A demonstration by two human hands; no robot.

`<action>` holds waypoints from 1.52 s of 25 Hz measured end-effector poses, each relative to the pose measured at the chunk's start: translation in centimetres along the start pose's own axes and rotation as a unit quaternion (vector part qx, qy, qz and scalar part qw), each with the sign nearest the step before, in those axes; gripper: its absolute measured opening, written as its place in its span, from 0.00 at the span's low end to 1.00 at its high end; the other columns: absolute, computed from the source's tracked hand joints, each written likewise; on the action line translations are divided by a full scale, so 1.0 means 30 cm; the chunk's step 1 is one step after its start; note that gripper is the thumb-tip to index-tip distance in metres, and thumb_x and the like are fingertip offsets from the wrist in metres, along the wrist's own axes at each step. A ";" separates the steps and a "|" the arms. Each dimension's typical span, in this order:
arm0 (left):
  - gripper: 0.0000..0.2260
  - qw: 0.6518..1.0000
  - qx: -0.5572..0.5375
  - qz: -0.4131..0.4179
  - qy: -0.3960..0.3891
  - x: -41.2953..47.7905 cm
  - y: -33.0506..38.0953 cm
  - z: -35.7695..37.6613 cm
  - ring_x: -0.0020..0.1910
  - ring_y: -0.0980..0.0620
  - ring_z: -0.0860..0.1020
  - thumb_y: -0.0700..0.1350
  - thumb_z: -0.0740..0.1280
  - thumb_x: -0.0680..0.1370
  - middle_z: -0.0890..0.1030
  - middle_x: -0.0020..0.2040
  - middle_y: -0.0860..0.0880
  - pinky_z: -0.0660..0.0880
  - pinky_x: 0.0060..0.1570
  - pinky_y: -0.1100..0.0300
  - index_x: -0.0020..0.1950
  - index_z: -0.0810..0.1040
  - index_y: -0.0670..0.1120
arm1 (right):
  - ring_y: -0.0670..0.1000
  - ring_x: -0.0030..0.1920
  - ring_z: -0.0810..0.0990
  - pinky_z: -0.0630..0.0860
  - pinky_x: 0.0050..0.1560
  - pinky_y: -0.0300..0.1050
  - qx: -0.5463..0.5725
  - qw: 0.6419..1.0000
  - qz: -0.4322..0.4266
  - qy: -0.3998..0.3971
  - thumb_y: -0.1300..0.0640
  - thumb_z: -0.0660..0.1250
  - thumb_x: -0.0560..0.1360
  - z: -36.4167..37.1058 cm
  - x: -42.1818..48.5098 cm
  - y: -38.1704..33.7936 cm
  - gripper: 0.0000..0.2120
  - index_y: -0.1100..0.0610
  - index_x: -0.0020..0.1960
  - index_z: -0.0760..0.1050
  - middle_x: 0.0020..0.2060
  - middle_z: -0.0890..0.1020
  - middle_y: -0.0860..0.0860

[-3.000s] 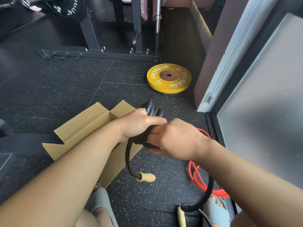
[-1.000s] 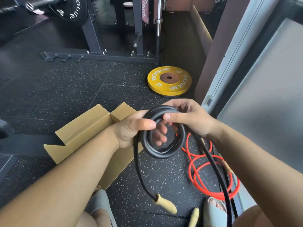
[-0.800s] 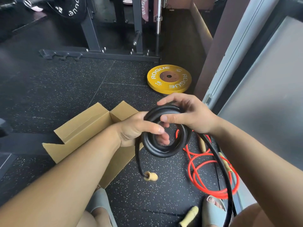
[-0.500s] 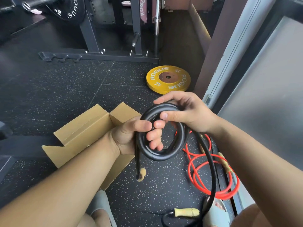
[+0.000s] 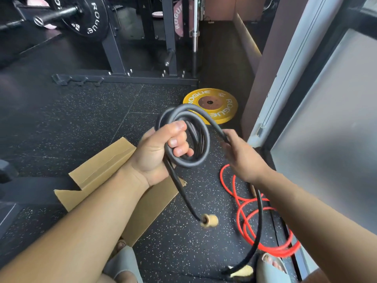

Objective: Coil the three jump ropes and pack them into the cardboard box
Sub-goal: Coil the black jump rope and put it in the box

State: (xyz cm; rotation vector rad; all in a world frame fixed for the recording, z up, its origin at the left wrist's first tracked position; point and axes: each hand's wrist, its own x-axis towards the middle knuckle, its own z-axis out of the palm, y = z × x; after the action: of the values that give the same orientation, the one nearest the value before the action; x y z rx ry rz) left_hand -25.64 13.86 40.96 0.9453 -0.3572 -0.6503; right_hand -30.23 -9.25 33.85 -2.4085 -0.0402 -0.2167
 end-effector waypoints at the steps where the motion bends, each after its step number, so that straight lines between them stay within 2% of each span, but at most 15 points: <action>1: 0.08 1.000 0.003 0.011 0.022 0.005 -0.008 0.007 0.24 0.56 0.68 0.43 0.67 0.75 0.67 0.25 0.55 0.74 0.38 0.57 0.38 0.71 0.47 | 0.47 0.46 0.76 0.65 0.46 0.45 -0.043 0.999 0.014 -0.019 0.57 0.55 0.85 0.014 0.001 -0.010 0.18 0.47 0.74 0.62 0.47 0.77 0.48; 3: 0.06 0.996 0.014 0.034 0.078 0.016 -0.024 0.020 0.25 0.55 0.69 0.44 0.69 0.75 0.69 0.26 0.54 0.74 0.36 0.57 0.39 0.74 0.46 | 0.60 0.51 0.78 0.66 0.47 0.47 -0.120 0.989 0.045 -0.077 0.61 0.56 0.83 0.053 -0.004 -0.055 0.30 0.50 0.82 0.51 0.52 0.78 0.57; 5: 0.06 0.989 0.029 0.054 0.134 0.028 -0.029 0.022 0.27 0.54 0.71 0.45 0.71 0.72 0.71 0.28 0.52 0.74 0.36 0.57 0.36 0.79 0.47 | 0.63 0.54 0.80 0.68 0.47 0.47 -0.184 0.973 0.071 -0.122 0.66 0.56 0.79 0.086 -0.025 -0.120 0.32 0.58 0.81 0.52 0.54 0.76 0.59; 8: 0.07 0.970 0.073 0.078 0.218 0.035 -0.028 0.015 0.29 0.51 0.73 0.46 0.76 0.69 0.75 0.30 0.51 0.75 0.37 0.56 0.34 0.82 0.47 | 0.60 0.52 0.80 0.68 0.43 0.47 -0.233 0.959 0.072 -0.142 0.69 0.56 0.78 0.074 -0.051 -0.241 0.16 0.61 0.64 0.69 0.50 0.74 0.56; 13: 0.13 0.932 0.195 0.094 0.291 0.027 -0.075 0.049 0.28 0.51 0.78 0.48 0.77 0.71 0.78 0.28 0.48 0.75 0.38 0.58 0.34 0.78 0.44 | 0.55 0.41 0.72 0.70 0.40 0.48 -0.315 0.933 -0.010 -0.173 0.69 0.58 0.78 0.069 -0.090 -0.370 0.11 0.59 0.56 0.73 0.45 0.73 0.54; 15: 0.14 0.914 0.264 0.077 0.299 0.030 -0.076 0.047 0.27 0.52 0.79 0.48 0.76 0.73 0.80 0.31 0.42 0.75 0.34 0.61 0.37 0.79 0.40 | 0.57 0.40 0.76 0.69 0.37 0.48 -0.343 0.923 -0.058 -0.162 0.67 0.58 0.80 0.062 -0.092 -0.386 0.08 0.59 0.53 0.74 0.43 0.72 0.54; 19: 0.16 0.911 0.321 0.036 0.255 0.038 -0.077 0.033 0.26 0.54 0.78 0.46 0.76 0.73 0.80 0.35 0.36 0.74 0.31 0.63 0.41 0.79 0.33 | 0.62 0.42 0.81 0.70 0.34 0.51 -0.372 0.901 -0.185 -0.127 0.60 0.61 0.82 0.067 -0.085 -0.349 0.06 0.60 0.53 0.75 0.45 0.79 0.57; 21: 0.17 0.904 0.374 -0.001 0.208 0.044 -0.093 0.021 0.29 0.62 0.77 0.45 0.76 0.73 0.80 0.39 0.45 0.73 0.32 0.71 0.47 0.79 0.31 | 0.61 0.34 0.81 0.72 0.28 0.50 -0.342 0.894 -0.275 -0.089 0.54 0.71 0.77 0.067 -0.083 -0.322 0.08 0.59 0.47 0.78 0.40 0.81 0.56; 24: 0.20 0.923 0.351 -0.099 0.123 0.043 -0.096 0.010 0.44 0.71 0.76 0.46 0.75 0.73 0.78 0.47 0.59 0.70 0.40 0.79 0.63 0.78 0.41 | 0.58 0.27 0.76 0.71 0.22 0.46 -0.242 0.899 -0.366 -0.013 0.48 0.82 0.66 0.048 -0.079 -0.282 0.19 0.57 0.41 0.75 0.35 0.79 0.53; 27: 0.37 0.914 0.350 -0.190 0.076 0.033 -0.086 -0.033 0.51 0.57 0.77 0.60 0.77 0.63 0.79 0.49 0.54 0.75 0.53 0.61 0.64 0.78 0.39 | 0.55 0.32 0.73 0.69 0.28 0.46 -0.209 0.862 -0.458 0.052 0.41 0.77 0.71 0.038 -0.083 -0.263 0.22 0.53 0.46 0.69 0.39 0.76 0.52; 29: 0.32 0.912 0.332 -0.240 0.029 0.010 -0.088 -0.043 0.42 0.50 0.76 0.59 0.76 0.61 0.79 0.41 0.48 0.74 0.42 0.54 0.54 0.79 0.37 | 0.53 0.33 0.70 0.65 0.32 0.46 -0.202 0.838 -0.499 0.087 0.36 0.74 0.72 0.019 -0.080 -0.254 0.24 0.52 0.46 0.66 0.38 0.74 0.52; 32: 0.15 0.906 0.296 -0.293 -0.076 -0.035 -0.104 0.000 0.33 0.46 0.79 0.51 0.74 0.70 0.81 0.35 0.42 0.76 0.33 0.57 0.41 0.81 0.39 | 0.52 0.33 0.66 0.58 0.35 0.45 -0.174 0.840 -0.499 0.123 0.28 0.72 0.65 -0.028 -0.064 -0.264 0.30 0.53 0.41 0.69 0.36 0.73 0.52; 34: 0.18 0.912 0.258 -0.304 -0.095 -0.060 -0.107 0.029 0.28 0.47 0.80 0.55 0.72 0.73 0.81 0.31 0.41 0.79 0.30 0.58 0.34 0.82 0.41 | 0.53 0.33 0.67 0.63 0.33 0.45 -0.128 0.873 -0.457 0.114 0.25 0.70 0.63 -0.045 -0.054 -0.273 0.32 0.55 0.38 0.72 0.35 0.73 0.52; 36: 0.20 0.919 0.232 -0.297 -0.114 -0.067 -0.105 0.026 0.24 0.50 0.78 0.60 0.72 0.68 0.80 0.29 0.43 0.77 0.27 0.61 0.31 0.81 0.42 | 0.53 0.36 0.73 0.72 0.34 0.49 -0.072 0.917 -0.382 0.084 0.23 0.71 0.60 -0.052 -0.045 -0.270 0.36 0.57 0.41 0.77 0.39 0.75 0.50; 38: 0.29 0.923 0.209 -0.289 -0.147 -0.066 -0.111 0.014 0.23 0.51 0.76 0.62 0.78 0.62 0.77 0.27 0.45 0.75 0.27 0.62 0.37 0.77 0.36 | 0.48 0.43 0.77 0.76 0.42 0.52 -0.017 0.956 -0.292 0.017 0.24 0.75 0.55 -0.051 -0.035 -0.252 0.39 0.55 0.50 0.79 0.45 0.76 0.44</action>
State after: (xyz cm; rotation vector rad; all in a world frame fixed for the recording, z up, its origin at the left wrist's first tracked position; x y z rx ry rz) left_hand -28.54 13.50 38.38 1.3860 -0.5001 -1.3002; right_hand -32.15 -4.56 39.77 -2.3658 -0.7419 -0.5284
